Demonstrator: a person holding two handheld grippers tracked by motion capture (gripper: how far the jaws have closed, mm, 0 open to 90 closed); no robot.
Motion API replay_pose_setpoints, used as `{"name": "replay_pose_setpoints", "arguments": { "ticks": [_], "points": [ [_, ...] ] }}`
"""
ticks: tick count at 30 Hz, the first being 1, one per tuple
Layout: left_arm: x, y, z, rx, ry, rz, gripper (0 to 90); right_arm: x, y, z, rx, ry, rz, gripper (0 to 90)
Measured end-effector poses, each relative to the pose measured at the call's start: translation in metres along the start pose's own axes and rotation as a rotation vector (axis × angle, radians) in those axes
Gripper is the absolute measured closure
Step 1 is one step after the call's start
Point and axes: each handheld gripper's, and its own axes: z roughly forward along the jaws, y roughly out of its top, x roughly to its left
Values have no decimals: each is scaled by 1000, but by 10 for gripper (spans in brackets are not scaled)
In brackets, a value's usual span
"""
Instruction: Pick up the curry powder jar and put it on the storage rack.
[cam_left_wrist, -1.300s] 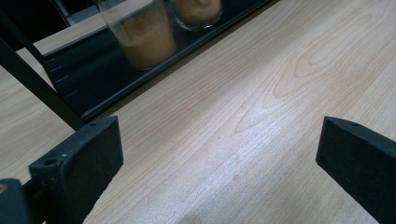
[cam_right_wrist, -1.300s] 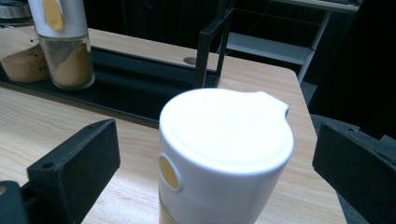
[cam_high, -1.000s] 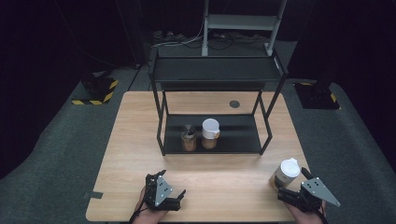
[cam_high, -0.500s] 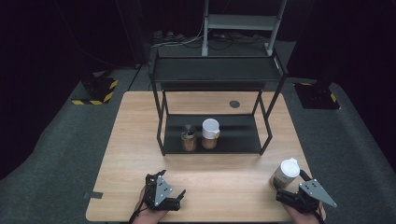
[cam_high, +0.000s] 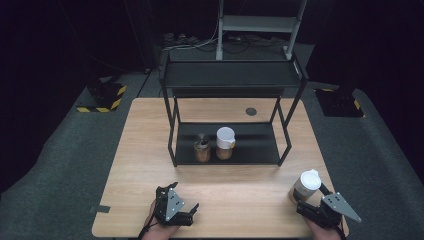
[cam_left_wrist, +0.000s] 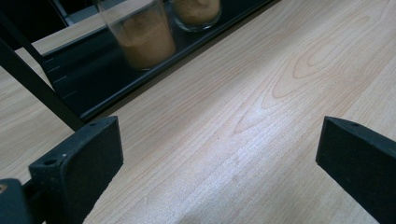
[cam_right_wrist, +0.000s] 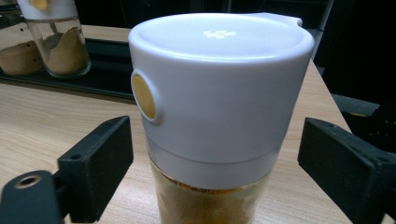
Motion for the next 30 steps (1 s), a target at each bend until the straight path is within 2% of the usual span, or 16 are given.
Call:
{"name": "replay_pose_setpoints", "arguments": {
  "ticks": [7, 17, 30],
  "points": [
    [0, 0, 0, -1, -1, 0, 8, -4, -5, 1, -15, 22, 8, 213],
    [0, 0, 0, -2, -1, -5, 8, -5, -9, 3, -29, 29, 21, 291],
    [1, -1, 0, -3, -2, -4, 8, -5, -13, 3, -44, 27, 16, 299]
  ]
}}
